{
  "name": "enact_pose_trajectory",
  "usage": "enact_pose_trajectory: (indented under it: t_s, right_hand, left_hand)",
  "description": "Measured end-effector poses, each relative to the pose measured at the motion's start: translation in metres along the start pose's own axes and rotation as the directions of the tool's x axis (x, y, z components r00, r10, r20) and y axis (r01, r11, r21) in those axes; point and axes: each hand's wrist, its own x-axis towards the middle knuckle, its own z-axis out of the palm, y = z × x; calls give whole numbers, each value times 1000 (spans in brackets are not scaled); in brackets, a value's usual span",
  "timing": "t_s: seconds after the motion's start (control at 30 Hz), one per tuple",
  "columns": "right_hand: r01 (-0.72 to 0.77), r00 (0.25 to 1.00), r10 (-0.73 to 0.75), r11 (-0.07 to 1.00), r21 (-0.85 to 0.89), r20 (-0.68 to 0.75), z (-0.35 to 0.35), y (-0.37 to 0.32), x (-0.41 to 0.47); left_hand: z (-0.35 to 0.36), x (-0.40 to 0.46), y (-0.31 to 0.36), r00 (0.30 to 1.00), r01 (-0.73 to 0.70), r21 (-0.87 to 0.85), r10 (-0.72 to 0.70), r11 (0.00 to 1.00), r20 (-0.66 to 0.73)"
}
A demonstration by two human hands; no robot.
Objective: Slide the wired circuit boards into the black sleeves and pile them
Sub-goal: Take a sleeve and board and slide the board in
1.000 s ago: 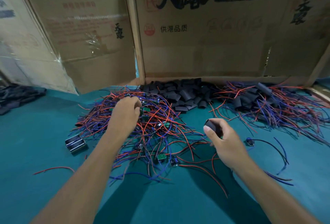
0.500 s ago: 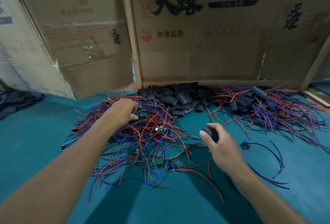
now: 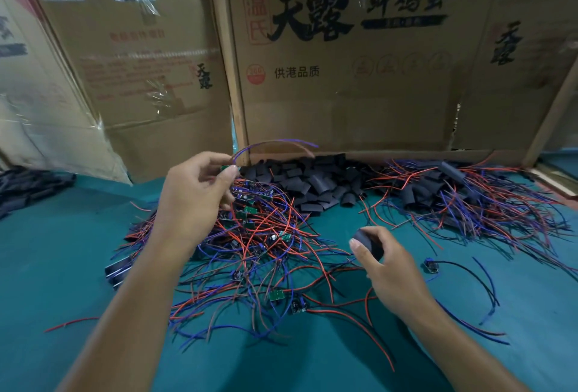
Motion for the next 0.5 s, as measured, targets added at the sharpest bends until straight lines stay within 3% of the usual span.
enact_pose_trajectory:
  t_s: [0.07, 0.17, 0.23, 0.5]
  right_hand:
    - [2, 1000, -2, 1000, -4, -7, 0, -1, 0]
    - [13, 1000, -13, 1000, -4, 15, -1, -2, 0]
    - [40, 999, -40, 999, -17, 24, -2, -2, 0]
    - [109, 994, -108, 994, -25, 22, -1, -2, 0]
  left_hand:
    - [11, -10, -2, 991, 132, -338, -120, 932, 54]
    - [29, -23, -10, 934, 355, -644, -283, 678, 217]
    - [39, -31, -18, 908, 416, -668, -317, 617, 272]
    - [49, -46, -31, 883, 465, -534, -326, 706, 339]
